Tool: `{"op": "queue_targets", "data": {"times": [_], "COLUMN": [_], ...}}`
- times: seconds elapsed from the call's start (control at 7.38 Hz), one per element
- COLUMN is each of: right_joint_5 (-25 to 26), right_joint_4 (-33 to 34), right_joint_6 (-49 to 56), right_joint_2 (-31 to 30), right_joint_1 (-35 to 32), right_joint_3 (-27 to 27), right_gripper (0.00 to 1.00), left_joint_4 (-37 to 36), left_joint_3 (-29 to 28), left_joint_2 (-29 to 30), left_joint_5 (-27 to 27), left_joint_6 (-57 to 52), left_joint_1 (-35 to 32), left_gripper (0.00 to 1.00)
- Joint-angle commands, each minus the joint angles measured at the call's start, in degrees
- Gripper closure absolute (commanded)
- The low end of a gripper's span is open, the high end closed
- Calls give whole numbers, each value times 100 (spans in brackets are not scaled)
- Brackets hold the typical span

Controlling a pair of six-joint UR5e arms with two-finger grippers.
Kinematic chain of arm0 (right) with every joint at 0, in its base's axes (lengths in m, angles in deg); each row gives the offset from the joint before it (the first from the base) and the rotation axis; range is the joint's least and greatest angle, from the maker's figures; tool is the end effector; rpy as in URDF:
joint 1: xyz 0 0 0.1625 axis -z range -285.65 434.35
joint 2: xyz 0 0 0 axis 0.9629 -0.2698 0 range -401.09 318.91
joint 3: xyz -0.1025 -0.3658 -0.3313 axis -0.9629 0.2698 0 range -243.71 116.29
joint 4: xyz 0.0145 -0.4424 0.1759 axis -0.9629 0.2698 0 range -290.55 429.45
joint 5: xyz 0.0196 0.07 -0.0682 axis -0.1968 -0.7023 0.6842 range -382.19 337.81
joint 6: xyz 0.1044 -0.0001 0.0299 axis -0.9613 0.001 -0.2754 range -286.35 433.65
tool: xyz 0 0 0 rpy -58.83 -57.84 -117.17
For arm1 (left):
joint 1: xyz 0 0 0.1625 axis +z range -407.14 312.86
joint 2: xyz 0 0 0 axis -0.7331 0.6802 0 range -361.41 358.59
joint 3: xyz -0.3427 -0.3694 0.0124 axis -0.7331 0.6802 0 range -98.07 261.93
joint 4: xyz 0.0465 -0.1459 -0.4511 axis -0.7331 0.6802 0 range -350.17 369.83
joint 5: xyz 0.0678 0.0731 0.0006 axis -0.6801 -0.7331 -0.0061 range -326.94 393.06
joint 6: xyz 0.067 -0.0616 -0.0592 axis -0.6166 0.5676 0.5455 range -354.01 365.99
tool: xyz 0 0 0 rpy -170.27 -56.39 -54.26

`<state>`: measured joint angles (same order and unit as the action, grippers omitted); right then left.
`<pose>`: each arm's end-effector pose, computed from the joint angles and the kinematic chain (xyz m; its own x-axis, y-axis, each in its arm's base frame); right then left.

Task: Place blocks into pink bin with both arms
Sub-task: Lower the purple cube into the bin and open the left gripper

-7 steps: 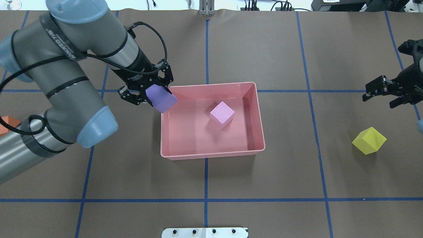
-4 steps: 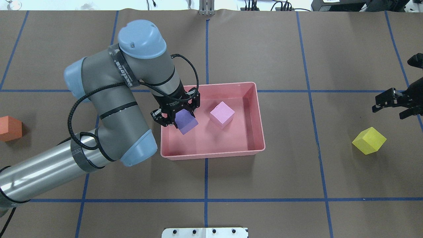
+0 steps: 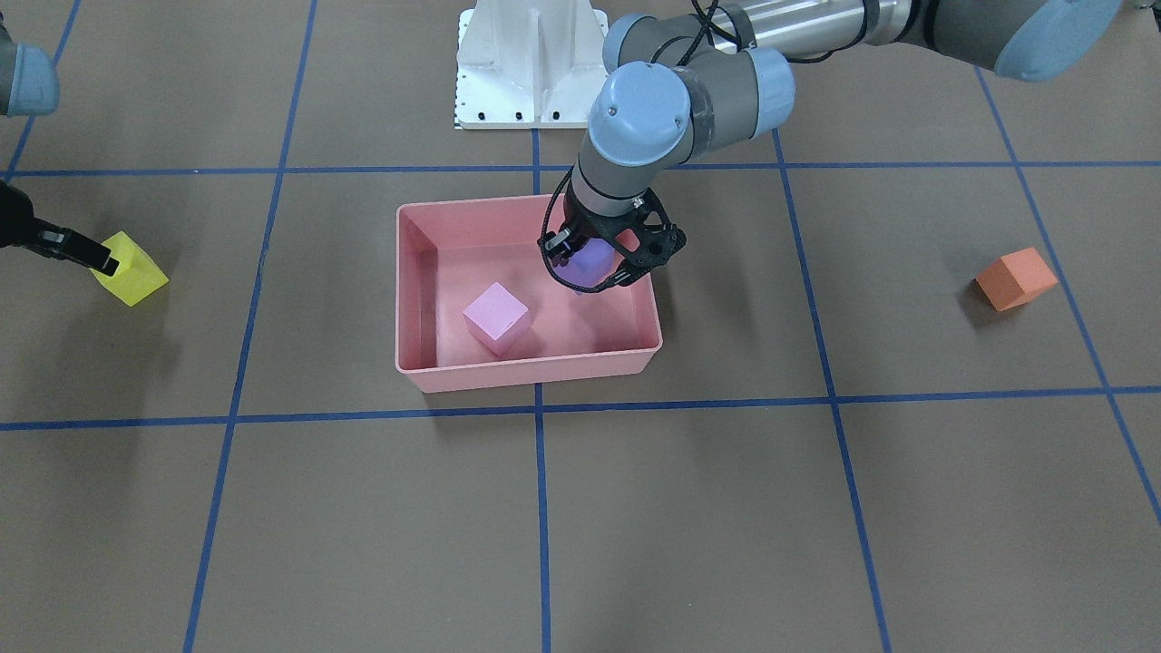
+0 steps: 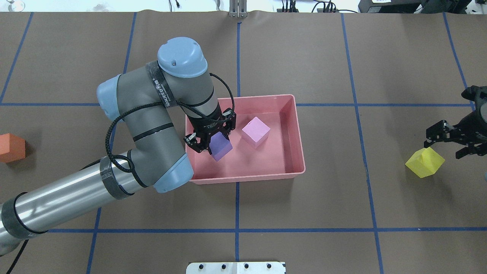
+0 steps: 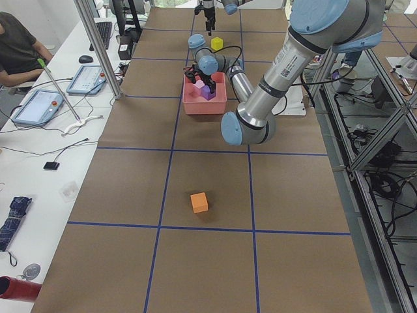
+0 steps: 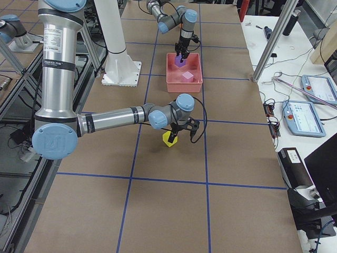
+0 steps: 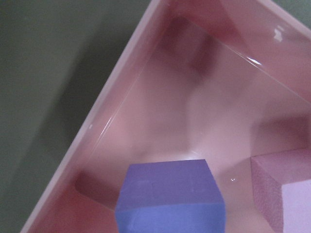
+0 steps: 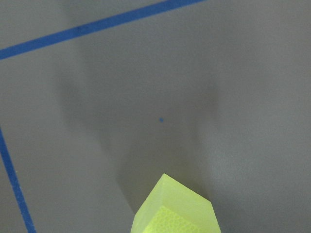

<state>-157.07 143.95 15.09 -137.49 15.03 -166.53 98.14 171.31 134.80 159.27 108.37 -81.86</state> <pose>-0.2163 -0.4756 0.6465 0.6516 0.3740 0.6599 -0.1585 0.9179 -0.3638 0.6317 -0.5219 0.1785 0.5524 -0.5929 -0.5860 0.2470 0.7878 -0.5643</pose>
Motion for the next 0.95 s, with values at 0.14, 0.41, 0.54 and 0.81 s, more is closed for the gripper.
{"op": "queue_targets", "data": {"times": [0.14, 0.41, 0.54, 0.81], "right_joint_5": [32, 58, 93, 313], "right_joint_4": [-416, -768, -840, -849], "right_joint_6": [-1050, -1674, -1746, -1756], "right_joint_2": [-151, -169, -186, -300], "right_joint_1": [87, 271, 315, 500], "right_joint_3": [43, 43, 60, 61], "right_gripper": [2, 2, 2, 2], "left_joint_4": [168, 160, 160, 160], "left_joint_3": [-26, 0, 9, 26], "left_joint_2": [37, 37, 46, 38], "left_joint_5": [-8, -261, -316, -403], "left_joint_6": [19, -25, -17, -25], "left_joint_1": [8, 78, 87, 105], "left_gripper": [59, 1, 0, 0]}}
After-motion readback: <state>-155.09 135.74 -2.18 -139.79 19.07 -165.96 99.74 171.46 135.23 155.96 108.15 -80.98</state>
